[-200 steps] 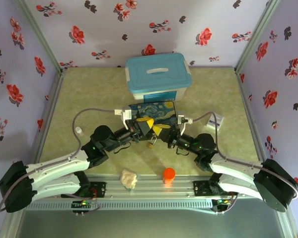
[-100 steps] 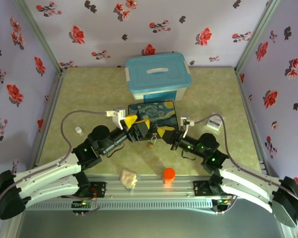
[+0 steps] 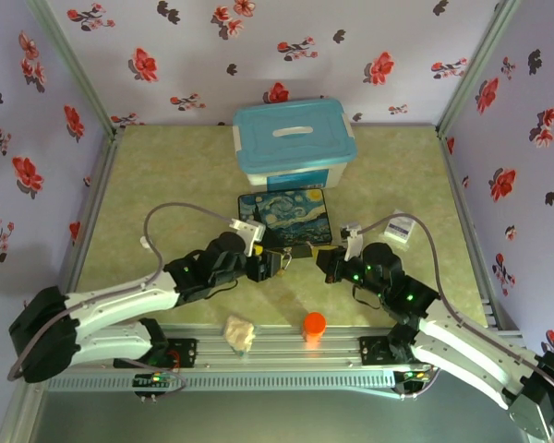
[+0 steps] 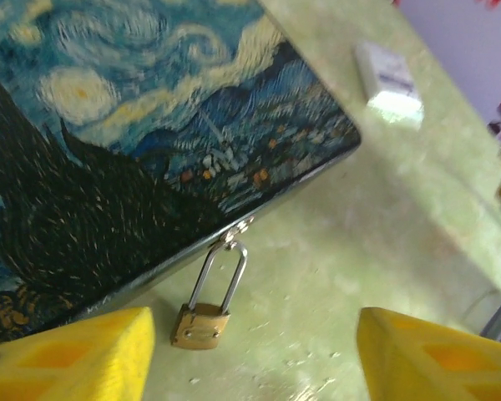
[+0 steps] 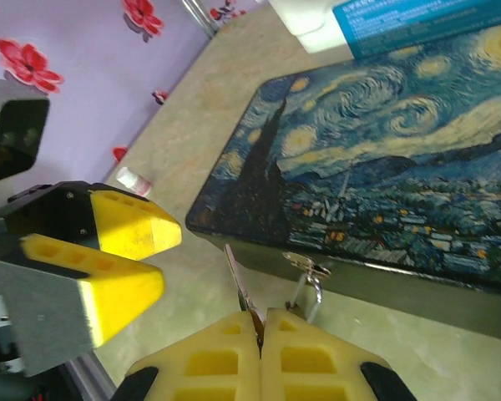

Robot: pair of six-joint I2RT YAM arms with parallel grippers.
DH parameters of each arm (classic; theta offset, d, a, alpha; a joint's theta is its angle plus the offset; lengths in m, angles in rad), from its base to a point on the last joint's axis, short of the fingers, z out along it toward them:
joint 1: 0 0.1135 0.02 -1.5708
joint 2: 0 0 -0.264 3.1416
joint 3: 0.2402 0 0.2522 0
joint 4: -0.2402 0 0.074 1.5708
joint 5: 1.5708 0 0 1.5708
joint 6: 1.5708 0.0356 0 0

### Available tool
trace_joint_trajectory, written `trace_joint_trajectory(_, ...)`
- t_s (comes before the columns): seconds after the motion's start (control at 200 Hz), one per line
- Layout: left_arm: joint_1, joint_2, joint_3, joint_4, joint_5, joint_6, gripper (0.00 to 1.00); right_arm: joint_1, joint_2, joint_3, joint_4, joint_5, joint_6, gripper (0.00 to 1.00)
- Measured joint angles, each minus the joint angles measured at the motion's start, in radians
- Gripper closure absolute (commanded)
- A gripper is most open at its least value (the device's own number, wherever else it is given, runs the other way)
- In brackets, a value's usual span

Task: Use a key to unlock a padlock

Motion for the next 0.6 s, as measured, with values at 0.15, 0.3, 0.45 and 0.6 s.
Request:
trace_joint_trajectory(0.15,0.0,0.126,0.0,0.011,0.006,0.017,0.4,0.0,0.0,-0.018,-0.018,0.005,-0.003,1.0)
trace_joint_trajectory(0.3,0.0,0.245,0.0,0.037,0.006,0.021,0.4,0.0,0.0,-0.029,-0.026,0.004,-0.003,1.0)
trace_joint_trajectory(0.45,-0.002,0.321,0.003,0.077,-0.009,0.03,0.45,0.0,-0.005,-0.04,-0.026,0.005,-0.002,1.0)
trace_joint_trajectory(0.6,-0.005,0.376,0.027,0.091,-0.03,0.05,0.45,0.0,-0.006,-0.051,-0.027,0.005,-0.002,1.0)
